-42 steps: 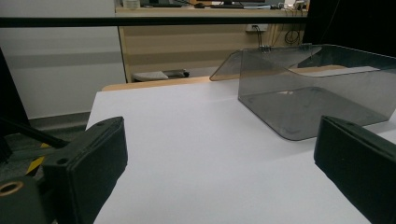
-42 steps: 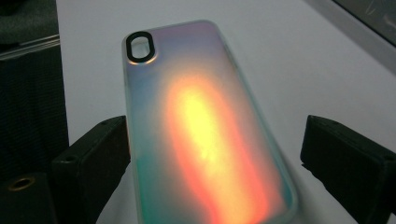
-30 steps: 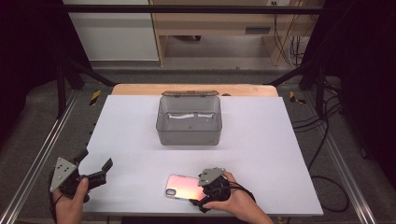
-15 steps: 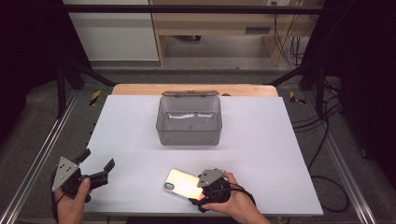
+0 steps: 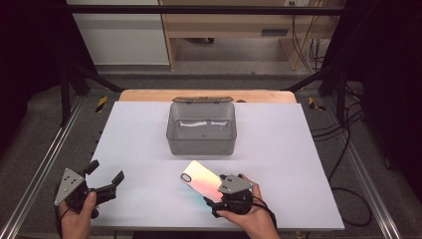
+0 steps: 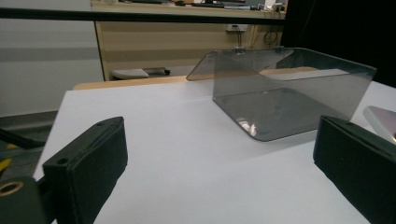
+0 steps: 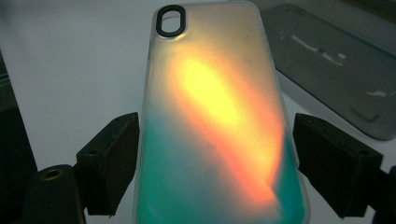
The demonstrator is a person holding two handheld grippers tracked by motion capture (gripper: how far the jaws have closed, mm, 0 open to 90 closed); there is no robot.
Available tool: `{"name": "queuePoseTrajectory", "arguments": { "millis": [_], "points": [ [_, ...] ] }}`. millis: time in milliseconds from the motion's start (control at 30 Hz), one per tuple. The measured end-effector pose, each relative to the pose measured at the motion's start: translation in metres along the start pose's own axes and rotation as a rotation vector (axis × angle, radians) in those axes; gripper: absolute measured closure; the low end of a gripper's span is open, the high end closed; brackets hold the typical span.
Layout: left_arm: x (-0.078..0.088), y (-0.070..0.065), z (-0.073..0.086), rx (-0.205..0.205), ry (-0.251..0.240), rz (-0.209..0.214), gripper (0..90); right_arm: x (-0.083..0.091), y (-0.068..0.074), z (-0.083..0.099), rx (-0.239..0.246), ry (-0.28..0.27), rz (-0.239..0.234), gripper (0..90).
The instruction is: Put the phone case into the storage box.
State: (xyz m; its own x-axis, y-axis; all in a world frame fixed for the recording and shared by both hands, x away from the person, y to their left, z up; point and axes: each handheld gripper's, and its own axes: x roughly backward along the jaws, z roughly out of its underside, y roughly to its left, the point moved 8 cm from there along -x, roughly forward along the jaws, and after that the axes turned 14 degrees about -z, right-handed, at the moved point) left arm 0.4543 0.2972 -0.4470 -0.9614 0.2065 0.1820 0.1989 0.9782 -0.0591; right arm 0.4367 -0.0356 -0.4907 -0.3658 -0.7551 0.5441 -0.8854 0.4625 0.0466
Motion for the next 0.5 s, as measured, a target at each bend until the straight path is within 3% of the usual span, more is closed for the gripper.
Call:
{"name": "queuePoseTrajectory", "arguments": {
  "millis": [167,367,500],
  "points": [
    [-0.002,-0.018,-0.018,0.069,-0.006,0.044,2.5,0.01,-0.005,-0.019,-0.021,-0.093,0.062,17.4],
    [-0.018,-0.046,-0.045,0.093,-0.031,0.07,2.3,0.014,-0.022,-0.046,-0.081,-0.2,0.127,17.4],
    [-0.034,-0.071,-0.063,0.119,-0.043,0.102,2.7,0.013,-0.033,-0.06,-0.124,-0.277,0.156,17.4]
  ]
}}
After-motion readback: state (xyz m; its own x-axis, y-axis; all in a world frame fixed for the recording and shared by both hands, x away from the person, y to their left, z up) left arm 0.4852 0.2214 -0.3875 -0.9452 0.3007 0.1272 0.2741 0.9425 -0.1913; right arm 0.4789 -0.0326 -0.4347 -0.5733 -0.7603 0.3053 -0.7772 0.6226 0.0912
